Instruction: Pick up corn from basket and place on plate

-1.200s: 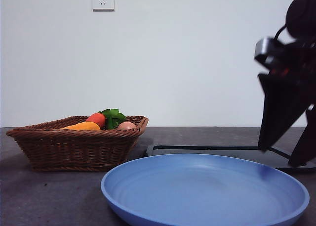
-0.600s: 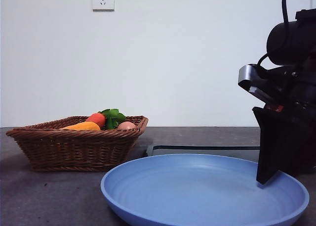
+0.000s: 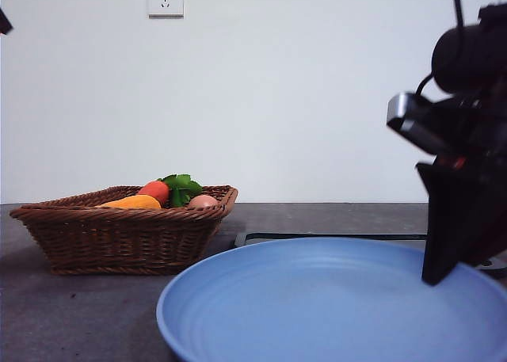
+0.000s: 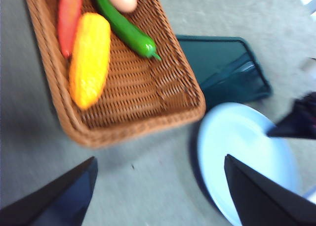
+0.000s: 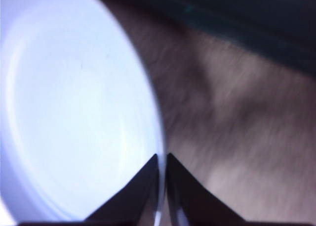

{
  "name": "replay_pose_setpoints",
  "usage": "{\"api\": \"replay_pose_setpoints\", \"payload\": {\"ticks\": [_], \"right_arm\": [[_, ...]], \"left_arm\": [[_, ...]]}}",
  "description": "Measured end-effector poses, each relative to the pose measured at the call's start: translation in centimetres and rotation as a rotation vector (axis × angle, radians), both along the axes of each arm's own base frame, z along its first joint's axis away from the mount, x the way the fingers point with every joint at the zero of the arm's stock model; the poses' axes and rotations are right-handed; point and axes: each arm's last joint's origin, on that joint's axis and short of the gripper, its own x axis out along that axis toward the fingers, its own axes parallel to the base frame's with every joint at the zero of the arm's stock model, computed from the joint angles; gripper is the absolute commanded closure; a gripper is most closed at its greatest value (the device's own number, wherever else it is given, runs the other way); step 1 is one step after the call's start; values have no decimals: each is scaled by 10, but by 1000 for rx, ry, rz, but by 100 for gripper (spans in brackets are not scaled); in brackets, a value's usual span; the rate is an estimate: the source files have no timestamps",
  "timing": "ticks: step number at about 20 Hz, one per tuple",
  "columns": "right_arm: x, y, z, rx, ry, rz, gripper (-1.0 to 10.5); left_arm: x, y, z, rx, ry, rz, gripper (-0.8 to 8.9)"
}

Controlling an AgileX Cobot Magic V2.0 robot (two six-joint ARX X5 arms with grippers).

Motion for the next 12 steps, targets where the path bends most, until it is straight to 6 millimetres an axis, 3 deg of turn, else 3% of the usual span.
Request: {"api": "replay_pose_setpoints", "payload": {"ticks": [4,12], "right_arm": [[-16,-6,26,22,-53,1,945],[-55,-20,73,88,-203,-21,945]], "left_arm": [[31,-15,7,87,-6,6,398],[108,-66,-7,396,61,4,398]]}}
